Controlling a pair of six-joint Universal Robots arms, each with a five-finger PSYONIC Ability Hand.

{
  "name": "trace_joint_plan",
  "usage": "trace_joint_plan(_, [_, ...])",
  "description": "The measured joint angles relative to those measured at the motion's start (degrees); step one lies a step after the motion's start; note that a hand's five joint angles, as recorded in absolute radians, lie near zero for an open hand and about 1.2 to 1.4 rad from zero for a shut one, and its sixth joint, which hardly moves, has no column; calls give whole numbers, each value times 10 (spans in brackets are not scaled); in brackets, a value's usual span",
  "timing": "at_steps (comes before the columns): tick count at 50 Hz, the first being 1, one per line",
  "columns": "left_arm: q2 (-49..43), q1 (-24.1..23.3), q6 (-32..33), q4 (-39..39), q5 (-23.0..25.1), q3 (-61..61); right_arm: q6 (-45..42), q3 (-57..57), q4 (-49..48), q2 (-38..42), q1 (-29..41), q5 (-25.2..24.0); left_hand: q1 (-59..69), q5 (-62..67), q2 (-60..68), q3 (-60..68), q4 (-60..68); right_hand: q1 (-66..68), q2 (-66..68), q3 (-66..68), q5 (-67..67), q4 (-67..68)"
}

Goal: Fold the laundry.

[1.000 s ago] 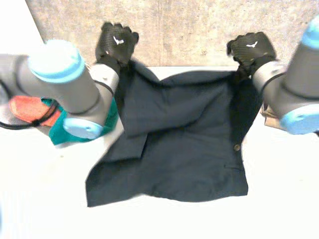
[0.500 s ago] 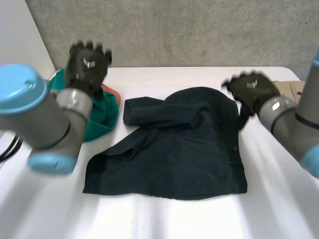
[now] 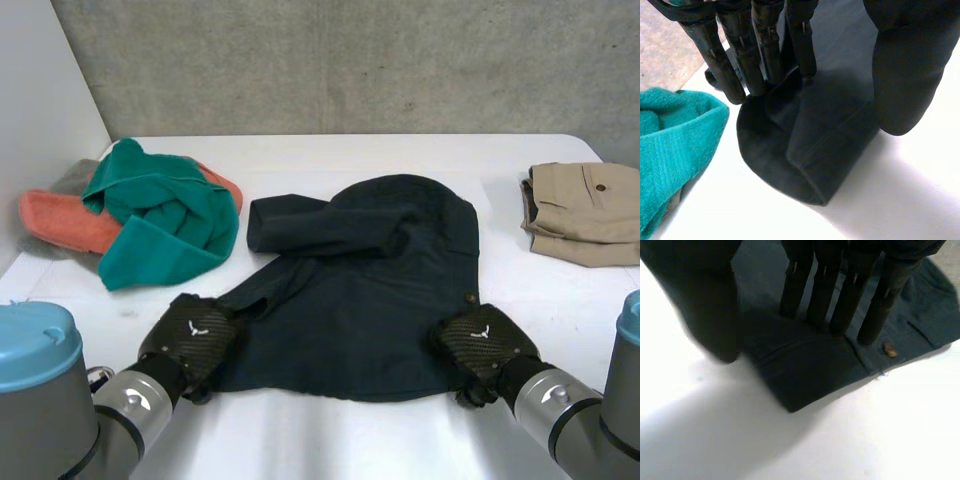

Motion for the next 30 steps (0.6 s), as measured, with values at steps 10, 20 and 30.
trace_joint_plan(10, [-62,27,8,40,-2,16,0,1,-64,25,-2,7,63,61,55,52,60,156,183,179,186,208])
trace_joint_plan(20, [-55,25,9,65,-7,23,-3,-11,-58,0,-3,19,351,368,383,376,388,156,183,185,186,209])
trace_joint_plan(30, [113,13,6,14,-10,31,-28,-90,44,-134,-9,45,351,368,383,376,388,156,183,203,186,209])
